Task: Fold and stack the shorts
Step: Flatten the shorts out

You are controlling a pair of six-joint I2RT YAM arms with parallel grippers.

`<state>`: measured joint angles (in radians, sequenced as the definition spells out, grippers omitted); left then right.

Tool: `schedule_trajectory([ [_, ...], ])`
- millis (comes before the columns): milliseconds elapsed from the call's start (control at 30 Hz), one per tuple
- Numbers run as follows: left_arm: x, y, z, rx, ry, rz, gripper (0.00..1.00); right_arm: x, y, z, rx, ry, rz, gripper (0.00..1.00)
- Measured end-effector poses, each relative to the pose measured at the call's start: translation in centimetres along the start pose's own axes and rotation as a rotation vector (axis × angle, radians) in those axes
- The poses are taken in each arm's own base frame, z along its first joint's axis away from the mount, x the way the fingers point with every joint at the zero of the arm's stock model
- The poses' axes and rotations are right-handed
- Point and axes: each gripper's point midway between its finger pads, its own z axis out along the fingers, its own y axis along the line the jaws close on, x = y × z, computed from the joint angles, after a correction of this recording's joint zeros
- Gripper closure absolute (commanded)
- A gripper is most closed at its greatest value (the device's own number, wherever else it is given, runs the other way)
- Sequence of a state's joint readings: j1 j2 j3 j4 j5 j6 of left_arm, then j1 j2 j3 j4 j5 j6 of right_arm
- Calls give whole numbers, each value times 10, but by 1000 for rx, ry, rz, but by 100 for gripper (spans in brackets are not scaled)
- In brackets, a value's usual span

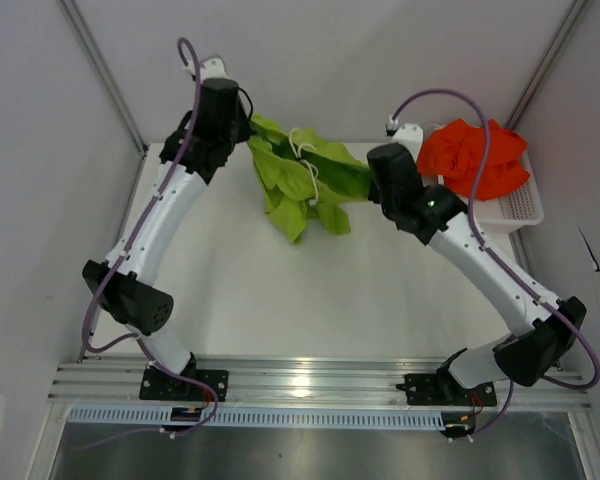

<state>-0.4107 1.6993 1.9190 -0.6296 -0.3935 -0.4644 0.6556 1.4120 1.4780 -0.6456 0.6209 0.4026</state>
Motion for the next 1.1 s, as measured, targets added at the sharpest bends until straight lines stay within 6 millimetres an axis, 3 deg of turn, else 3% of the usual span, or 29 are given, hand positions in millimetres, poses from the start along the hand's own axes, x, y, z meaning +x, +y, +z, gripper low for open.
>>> schedule_trajectory([
  [67,-42,1,-22,2,-77,-12,100,-41,11,-16,-52,-9,-13,100],
  [133,-69,4,-47,13,-135,-23,100,-80,19,-36,-110,-42,-13,100],
  [233,-82,12,-88,47,-172,-23,100,-119,24,-78,-209,-89,-24,100],
  [400,-100,33,-179,156,-275,-45,100,-146,32,-157,-424,-162,-26,100],
  [500,-121,38,-234,241,-376,-75,100,-154,21,-192,-503,-210,-3,100],
  [600,-135,36,-268,321,-440,-87,100,-161,14,-210,-539,-249,18,100],
  [667,-144,34,-280,344,-467,-89,100,-165,16,-211,-548,-259,23,100],
  [733,-150,30,-278,346,-477,-83,100,-165,21,-200,-532,-256,13,100],
  [800,-150,27,-263,324,-464,-70,100,-165,25,-179,-490,-243,0,100],
  [933,-140,16,-211,259,-404,-38,100,-167,25,-127,-392,-225,-10,100],
  [1067,-127,8,-137,177,-317,0,100,-187,22,-61,-350,-261,32,100],
  [1100,-133,4,-120,166,-311,1,100,-195,23,-48,-354,-276,46,100],
])
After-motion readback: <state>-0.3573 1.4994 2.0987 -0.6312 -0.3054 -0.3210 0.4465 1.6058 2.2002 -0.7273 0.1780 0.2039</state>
